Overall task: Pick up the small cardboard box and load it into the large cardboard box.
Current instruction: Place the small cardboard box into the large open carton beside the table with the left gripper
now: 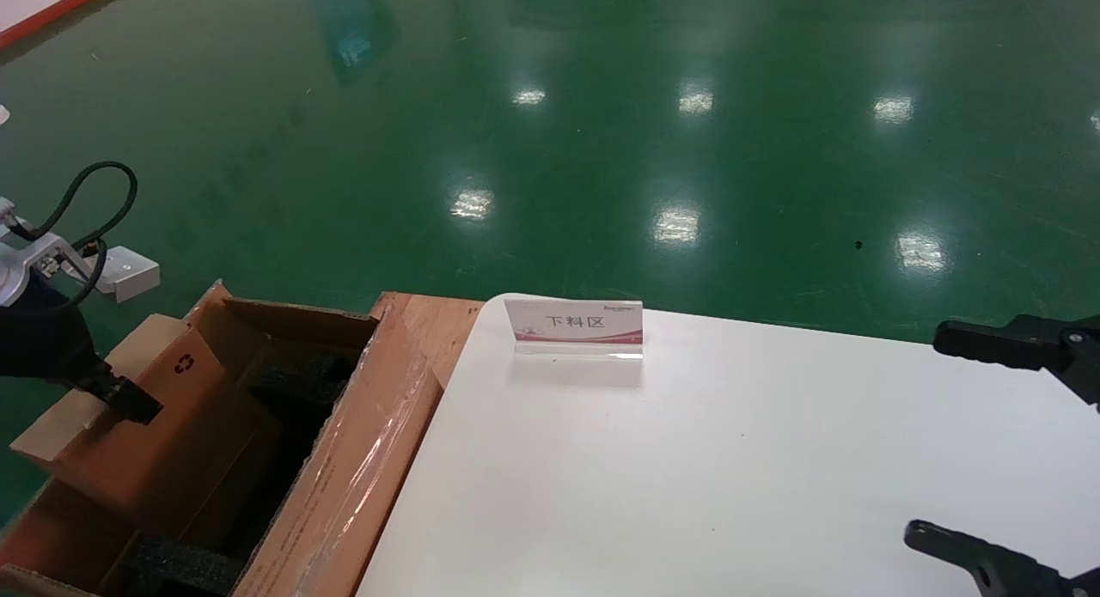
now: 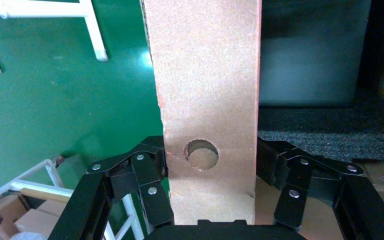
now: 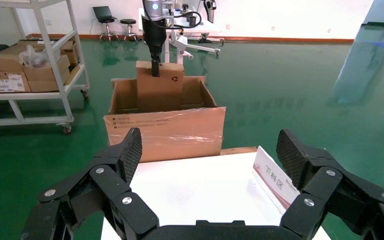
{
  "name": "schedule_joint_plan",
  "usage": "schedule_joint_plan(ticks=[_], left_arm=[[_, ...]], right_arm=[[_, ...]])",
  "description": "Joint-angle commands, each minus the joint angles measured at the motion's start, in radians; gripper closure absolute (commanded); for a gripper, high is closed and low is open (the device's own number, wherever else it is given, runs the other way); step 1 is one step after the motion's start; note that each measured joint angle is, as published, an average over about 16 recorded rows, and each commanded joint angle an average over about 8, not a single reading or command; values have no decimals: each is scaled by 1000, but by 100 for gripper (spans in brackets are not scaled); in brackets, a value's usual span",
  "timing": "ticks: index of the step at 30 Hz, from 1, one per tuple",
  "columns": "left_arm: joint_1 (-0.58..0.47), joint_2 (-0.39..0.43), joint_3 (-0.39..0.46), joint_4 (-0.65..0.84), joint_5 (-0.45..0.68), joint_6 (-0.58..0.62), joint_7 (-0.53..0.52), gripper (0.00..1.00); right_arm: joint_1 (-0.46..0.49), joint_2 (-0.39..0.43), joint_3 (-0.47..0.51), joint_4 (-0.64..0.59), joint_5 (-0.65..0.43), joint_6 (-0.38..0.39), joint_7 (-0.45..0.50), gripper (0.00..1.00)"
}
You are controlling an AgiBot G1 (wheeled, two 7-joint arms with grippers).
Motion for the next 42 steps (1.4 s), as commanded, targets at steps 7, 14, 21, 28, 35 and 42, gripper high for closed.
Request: schedule_joint_plan(ticks=[7,14,21,28,35,42], left_arm=[[34,7,-1,-2,9,-44,-18,100],[70,14,-1,3,13,-76,-29,100],[110,6,8,7,19,-94,-43,100],[137,2,12,14,20,-103,-52,98],[153,3,11,24,19,-109,-52,18],[152,3,11,25,19,-108,-52,0]], right_arm=[[0,0,0,0,0,0,0,0],[0,0,-1,0,1,0,0,0],[0,1,-1,0,1,1,-1,0],[0,1,-2,0,1,1,-1,0],[0,1,-2,0,1,1,-1,0],[0,1,-2,0,2,1,-1,0]])
